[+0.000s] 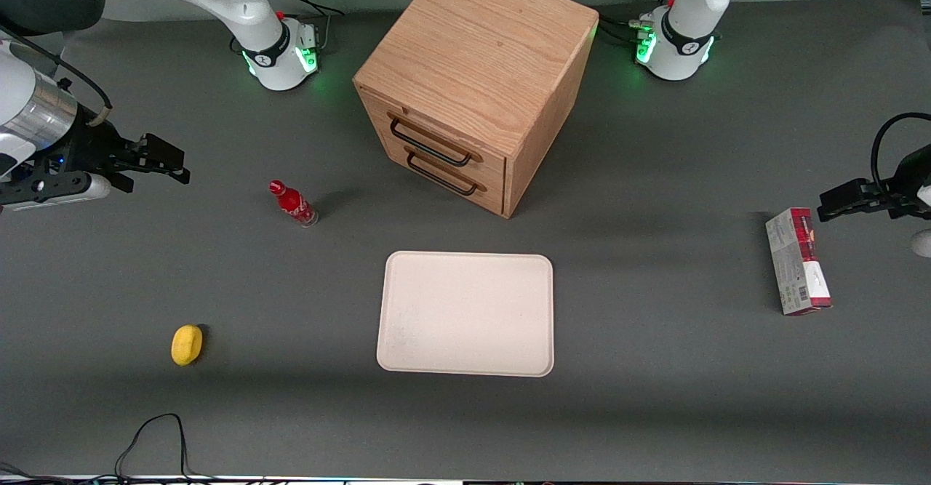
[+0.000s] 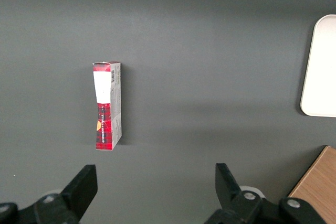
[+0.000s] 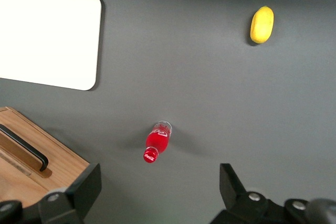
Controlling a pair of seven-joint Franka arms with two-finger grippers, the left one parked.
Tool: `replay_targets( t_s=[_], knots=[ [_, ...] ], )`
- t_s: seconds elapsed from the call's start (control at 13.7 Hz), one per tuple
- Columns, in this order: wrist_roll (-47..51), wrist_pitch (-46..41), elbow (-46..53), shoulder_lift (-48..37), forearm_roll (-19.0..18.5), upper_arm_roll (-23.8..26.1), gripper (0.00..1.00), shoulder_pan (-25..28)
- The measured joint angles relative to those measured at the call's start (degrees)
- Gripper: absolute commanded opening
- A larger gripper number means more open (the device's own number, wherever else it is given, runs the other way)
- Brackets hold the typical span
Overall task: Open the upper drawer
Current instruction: 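Lift the right gripper from rest toward the wooden cabinet, then move the right gripper to the upper drawer's black handle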
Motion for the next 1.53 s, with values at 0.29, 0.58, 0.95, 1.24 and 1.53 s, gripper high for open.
replay_targets(
  t_s=[0.29,0.58,0.95,1.24,1.53],
  knots=[
    [0.0,-0.5,0.32,0.36,0.0,0.27,1.0,-0.02],
    [-0.99,-0.55,0.56,1.82,-0.01,0.8,1.0,0.14],
    [-1.54,-0.55,2.81,6.09,-0.02,2.11,1.0,5.58],
    [-2.21,-0.42,9.12,15.5,-0.02,3.41,1.0,14.11],
    [-7.83,-0.43,14.07,22.88,0.44,10.03,1.0,15.52]
  ],
)
